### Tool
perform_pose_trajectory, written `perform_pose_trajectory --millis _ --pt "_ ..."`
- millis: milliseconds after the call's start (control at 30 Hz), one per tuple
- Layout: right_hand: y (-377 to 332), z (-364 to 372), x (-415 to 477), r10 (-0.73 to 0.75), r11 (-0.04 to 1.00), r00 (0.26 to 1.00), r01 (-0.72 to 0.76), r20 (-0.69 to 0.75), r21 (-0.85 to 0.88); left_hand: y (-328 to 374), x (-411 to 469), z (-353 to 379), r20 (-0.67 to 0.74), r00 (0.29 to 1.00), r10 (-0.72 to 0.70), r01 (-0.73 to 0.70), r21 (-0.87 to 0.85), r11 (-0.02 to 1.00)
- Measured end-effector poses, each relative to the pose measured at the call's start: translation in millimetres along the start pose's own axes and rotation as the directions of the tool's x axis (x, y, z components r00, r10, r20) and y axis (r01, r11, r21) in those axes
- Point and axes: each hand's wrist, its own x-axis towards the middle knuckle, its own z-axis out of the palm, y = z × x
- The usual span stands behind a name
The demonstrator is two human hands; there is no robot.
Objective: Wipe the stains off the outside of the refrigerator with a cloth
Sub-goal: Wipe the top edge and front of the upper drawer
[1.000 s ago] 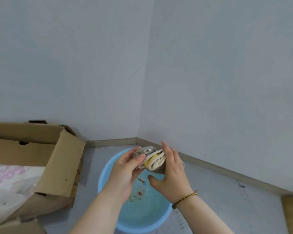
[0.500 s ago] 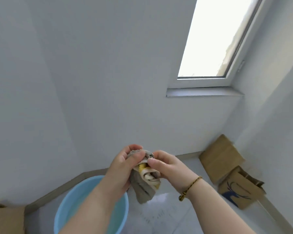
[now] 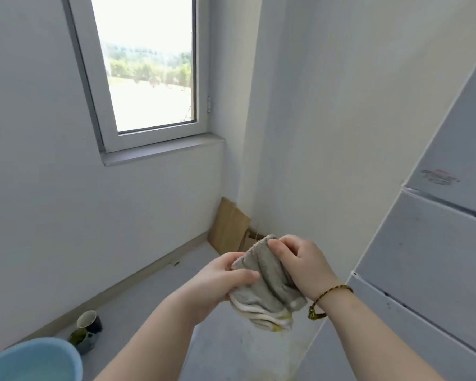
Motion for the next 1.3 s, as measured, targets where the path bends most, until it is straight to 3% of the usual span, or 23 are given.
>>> perform_pose_trajectory --millis 100,200,267,400,467,533,633,700,800,967,1133,1300 --pt "23.9 -46.9 -27.3 0.151 0.977 0.988 -0.149 -0.005 0.155 -6.1 11.6 61.7 -0.041 0.993 0.108 -0.107 0.029 0.994" --pt "45.2 -85.5 -55.0 0.251 0.891 0.946 -0.308 0.203 0.333 -7.6 23.6 106.2 -0.015 0.987 0.163 -0.163 -0.007 0.987" --pt "58.2 -103.2 -72.1 0.243 0.865 0.936 -0.327 0.253 0.38 -8.2 31.9 128.5 0.015 0.987 0.16 -0.16 0.051 0.986" --pt "77.9 -131.1 -92.8 0.361 0.825 0.931 -0.342 0.046 0.45 -11.4 49.3 167.6 0.033 0.979 0.201 -0.204 0.191 0.96" --pt "86.9 -144.3 -101.0 0.469 0.696 0.883 -0.369 -0.001 0.616 -10.8 58.9 184.1 0.035 0.967 0.252 -0.253 0.243 0.936" --pt "92.6 -156.8 -109.8 0.477 0.596 0.879 -0.33 0.007 0.732 -9.1 70.0 201.6 0.056 0.951 0.303 -0.307 0.255 0.917" --pt "96.7 -166.9 -113.7 0.493 0.646 0.87 -0.343 -0.03 0.682 -6.1 88.9 225.2 0.103 0.954 0.281 -0.298 0.256 0.92" --pt "99.8 -172.5 -111.6 0.584 0.696 0.791 -0.373 -0.182 0.614 -1.6 107.5 234.9 0.124 0.969 0.214 -0.238 0.226 0.945" --pt "106.5 -185.5 -114.9 0.678 0.698 0.618 -0.373 -0.397 0.611 10.2 142.1 239.4 0.025 0.97 0.241 -0.238 0.273 0.932" --pt "106.8 -201.2 -128.8 0.654 0.756 0.312 -0.318 -0.689 0.573 37.4 206.9 241.0 -0.009 0.966 0.259 -0.237 0.37 0.898" --pt "97.4 -213.8 -137.0 0.618 0.776 0.18 -0.294 -0.765 0.558 55.3 240.4 257.7 0.085 0.974 0.21 -0.225 0.242 0.944" --pt "99.9 -211.6 -146.0 0.604 0.781 0.091 -0.266 -0.792 0.565 56.1 256.1 250.0 0.112 0.961 0.251 -0.273 0.294 0.916"
